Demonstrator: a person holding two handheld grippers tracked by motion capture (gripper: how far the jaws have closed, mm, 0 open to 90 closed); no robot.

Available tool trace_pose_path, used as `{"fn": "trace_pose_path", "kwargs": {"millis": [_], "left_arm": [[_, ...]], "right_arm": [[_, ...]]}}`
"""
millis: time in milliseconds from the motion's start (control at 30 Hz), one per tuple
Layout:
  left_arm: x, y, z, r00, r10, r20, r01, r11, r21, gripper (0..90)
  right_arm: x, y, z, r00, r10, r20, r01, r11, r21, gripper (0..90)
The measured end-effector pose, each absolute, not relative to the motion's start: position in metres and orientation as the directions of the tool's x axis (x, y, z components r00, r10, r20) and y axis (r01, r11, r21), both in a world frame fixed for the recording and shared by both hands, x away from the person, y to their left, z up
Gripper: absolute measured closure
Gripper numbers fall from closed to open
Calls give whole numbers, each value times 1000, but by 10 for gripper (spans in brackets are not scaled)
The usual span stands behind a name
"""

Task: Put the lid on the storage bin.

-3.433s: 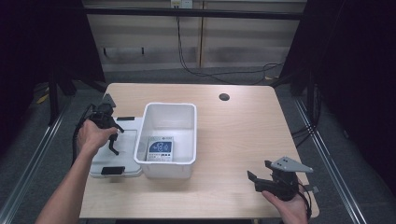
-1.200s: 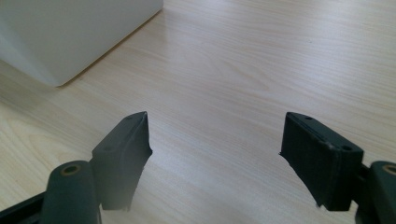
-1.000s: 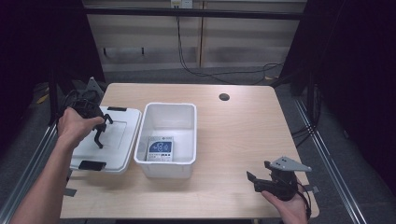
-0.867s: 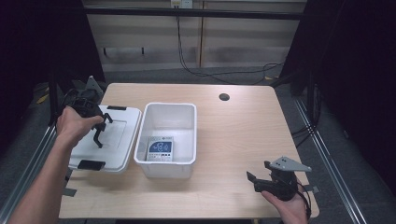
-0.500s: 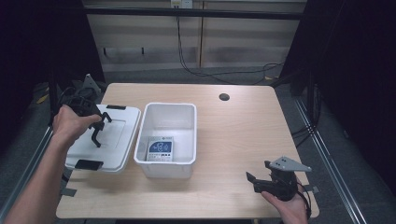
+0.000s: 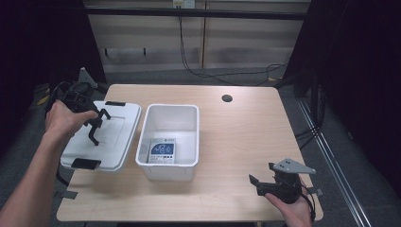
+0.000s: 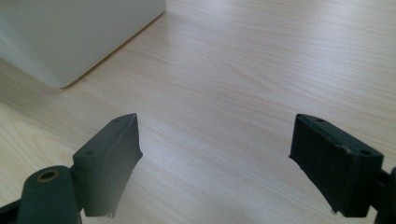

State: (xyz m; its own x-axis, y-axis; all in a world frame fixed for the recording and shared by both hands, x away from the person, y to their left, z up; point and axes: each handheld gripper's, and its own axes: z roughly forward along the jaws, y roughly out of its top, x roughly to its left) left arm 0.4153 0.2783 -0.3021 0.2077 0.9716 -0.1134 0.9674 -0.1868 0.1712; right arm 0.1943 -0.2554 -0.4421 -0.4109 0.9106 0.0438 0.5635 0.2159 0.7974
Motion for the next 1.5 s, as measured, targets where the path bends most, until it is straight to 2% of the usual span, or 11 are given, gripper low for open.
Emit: {"fn": "trace_pose_path", "kwargs": {"millis": [500, 933, 1500], "left_arm": [[408, 274, -279, 258, 956, -136, 952, -227, 207, 848], [408, 254, -261, 275, 953, -130, 947, -245, 210, 848], [410, 221, -254, 251, 953, -168, 957, -218, 190, 848]], "right_arm": [[195, -256, -443, -414, 909, 43, 566, 221, 795, 152], [195, -256, -443, -413, 910, 43, 567, 220, 794, 152], [195, -255, -443, -419, 907, 39, 567, 228, 792, 153]]}}
